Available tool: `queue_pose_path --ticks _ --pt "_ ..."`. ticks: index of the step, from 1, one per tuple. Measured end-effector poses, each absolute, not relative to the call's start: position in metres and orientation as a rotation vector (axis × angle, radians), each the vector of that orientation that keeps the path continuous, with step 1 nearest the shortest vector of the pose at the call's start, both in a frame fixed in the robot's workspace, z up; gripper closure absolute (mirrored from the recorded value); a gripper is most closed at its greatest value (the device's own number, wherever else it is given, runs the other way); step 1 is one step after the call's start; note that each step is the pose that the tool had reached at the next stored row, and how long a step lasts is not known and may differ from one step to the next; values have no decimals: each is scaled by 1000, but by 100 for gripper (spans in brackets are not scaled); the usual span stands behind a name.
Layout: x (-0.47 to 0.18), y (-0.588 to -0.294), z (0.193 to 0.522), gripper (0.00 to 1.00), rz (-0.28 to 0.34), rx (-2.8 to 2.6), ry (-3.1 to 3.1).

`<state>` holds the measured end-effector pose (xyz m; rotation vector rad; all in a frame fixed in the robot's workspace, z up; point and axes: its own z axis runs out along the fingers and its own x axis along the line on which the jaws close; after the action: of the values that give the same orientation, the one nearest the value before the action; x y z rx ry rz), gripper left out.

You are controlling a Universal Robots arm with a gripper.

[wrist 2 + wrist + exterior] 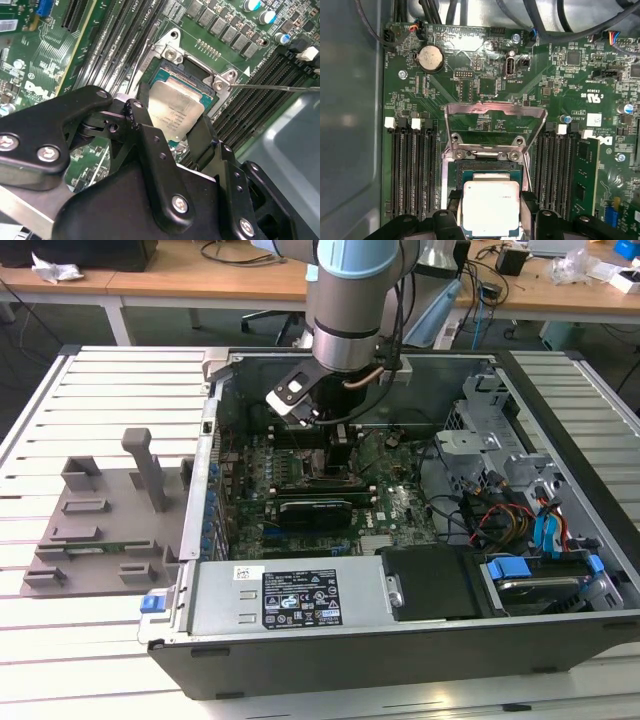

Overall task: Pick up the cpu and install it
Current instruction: 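Place the cpu into insertion slot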

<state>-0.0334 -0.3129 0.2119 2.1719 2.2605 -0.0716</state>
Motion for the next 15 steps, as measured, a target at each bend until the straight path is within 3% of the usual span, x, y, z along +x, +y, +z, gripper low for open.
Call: queue_pose_path --ticks 15 --pt "-33 -311 200 45 -72 2187 2246"
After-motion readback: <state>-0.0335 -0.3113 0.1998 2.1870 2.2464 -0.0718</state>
